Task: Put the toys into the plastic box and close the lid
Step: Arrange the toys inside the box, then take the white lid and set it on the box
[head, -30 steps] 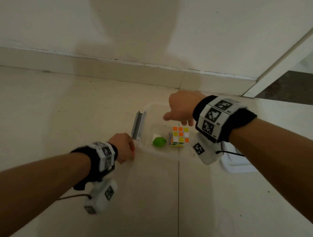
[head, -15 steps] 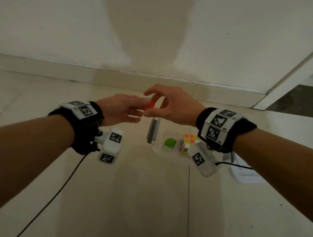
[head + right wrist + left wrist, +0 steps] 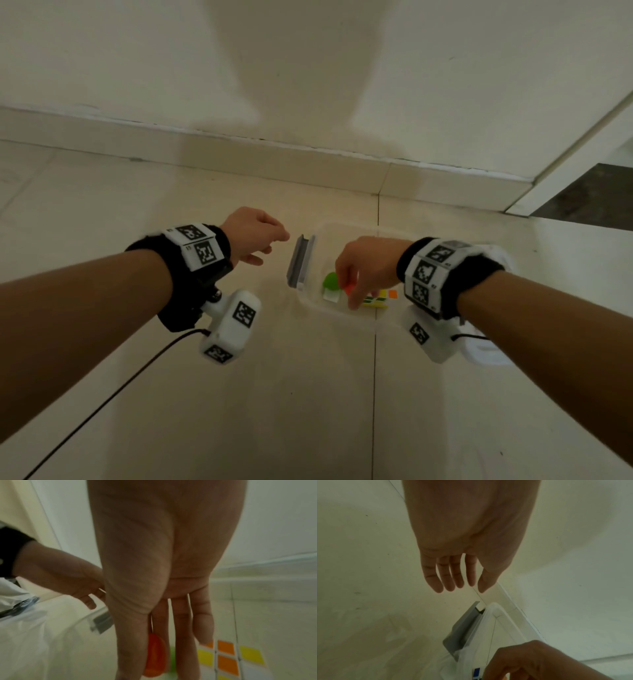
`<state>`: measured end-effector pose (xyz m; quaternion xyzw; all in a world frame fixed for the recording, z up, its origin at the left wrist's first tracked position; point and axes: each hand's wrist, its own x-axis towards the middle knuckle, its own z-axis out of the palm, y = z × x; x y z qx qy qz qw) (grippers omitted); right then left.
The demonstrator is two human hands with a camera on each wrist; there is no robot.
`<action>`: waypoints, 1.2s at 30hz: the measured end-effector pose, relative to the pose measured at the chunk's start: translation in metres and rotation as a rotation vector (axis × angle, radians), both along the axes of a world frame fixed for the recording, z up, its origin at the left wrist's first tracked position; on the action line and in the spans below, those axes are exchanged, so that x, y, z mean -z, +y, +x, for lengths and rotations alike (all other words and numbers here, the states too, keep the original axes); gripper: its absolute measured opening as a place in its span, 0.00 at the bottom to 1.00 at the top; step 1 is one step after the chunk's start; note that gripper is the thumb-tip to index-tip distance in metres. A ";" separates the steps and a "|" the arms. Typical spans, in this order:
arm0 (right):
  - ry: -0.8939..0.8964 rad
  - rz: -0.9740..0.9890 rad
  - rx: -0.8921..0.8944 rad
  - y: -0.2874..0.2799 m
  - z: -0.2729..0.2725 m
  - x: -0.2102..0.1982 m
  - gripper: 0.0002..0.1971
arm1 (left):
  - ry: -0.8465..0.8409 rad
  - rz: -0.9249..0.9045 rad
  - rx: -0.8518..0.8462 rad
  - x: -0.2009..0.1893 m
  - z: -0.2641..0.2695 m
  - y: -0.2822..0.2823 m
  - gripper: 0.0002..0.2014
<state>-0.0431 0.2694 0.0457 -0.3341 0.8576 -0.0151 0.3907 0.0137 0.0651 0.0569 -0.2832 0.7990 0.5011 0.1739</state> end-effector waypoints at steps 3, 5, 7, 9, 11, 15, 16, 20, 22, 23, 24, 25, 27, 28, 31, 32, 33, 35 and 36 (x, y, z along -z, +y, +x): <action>0.015 0.084 -0.122 -0.013 0.007 0.015 0.16 | -0.113 -0.002 0.036 0.002 0.002 0.006 0.19; 0.010 0.117 -0.153 -0.020 0.007 0.022 0.17 | -0.175 0.026 0.086 0.004 0.003 0.011 0.25; 0.005 0.125 -0.157 -0.023 0.005 0.029 0.19 | -0.205 0.067 0.118 0.006 0.005 0.017 0.26; 0.006 0.116 -0.154 -0.025 0.004 0.033 0.20 | -0.211 0.095 0.130 0.009 0.006 0.023 0.20; 0.013 0.121 -0.151 -0.025 0.003 0.036 0.21 | -0.209 0.116 0.131 0.012 0.007 0.028 0.17; 0.054 0.096 -0.146 -0.020 0.003 0.038 0.23 | -0.182 0.170 0.103 0.014 0.005 0.035 0.16; 0.051 0.080 -0.132 -0.017 0.004 0.036 0.23 | -0.175 0.169 0.101 0.014 0.004 0.036 0.15; -0.029 -0.030 -0.007 -0.006 0.002 0.022 0.17 | -0.172 0.146 0.118 0.012 0.003 0.039 0.15; -0.116 -0.140 0.092 -0.001 -0.004 0.009 0.14 | -0.183 0.142 0.127 0.011 0.003 0.039 0.14; -0.168 -0.201 0.161 0.003 -0.009 0.001 0.13 | -0.192 0.140 0.132 0.011 0.002 0.039 0.15; -0.222 -0.261 0.234 0.008 -0.014 -0.009 0.13 | -0.201 0.138 0.137 0.010 0.001 0.039 0.15; -0.275 -0.326 0.309 0.015 -0.021 -0.020 0.12 | -0.213 0.139 0.141 0.010 0.001 0.038 0.15; -0.336 -0.479 0.460 0.032 -0.034 -0.045 0.07 | -0.237 0.147 0.149 0.009 0.002 0.036 0.15; -0.333 -0.555 0.561 0.044 -0.043 -0.054 0.06 | -0.246 0.150 0.154 0.009 0.001 0.035 0.16; -0.219 -0.648 0.991 0.085 -0.072 -0.059 0.11 | -0.265 0.159 0.148 0.009 0.001 0.034 0.17; -0.166 -0.609 1.112 0.100 -0.079 -0.056 0.11 | -0.269 0.160 0.145 0.009 0.001 0.035 0.17; -0.103 -0.525 1.185 0.114 -0.085 -0.051 0.11 | -0.271 0.159 0.143 0.010 0.001 0.035 0.17; 0.000 -0.243 1.169 0.140 -0.087 -0.041 0.10 | -0.276 0.156 0.141 0.012 0.000 0.035 0.18; 0.020 -0.112 1.127 0.153 -0.085 -0.034 0.10 | -0.279 0.155 0.144 0.013 -0.001 0.035 0.17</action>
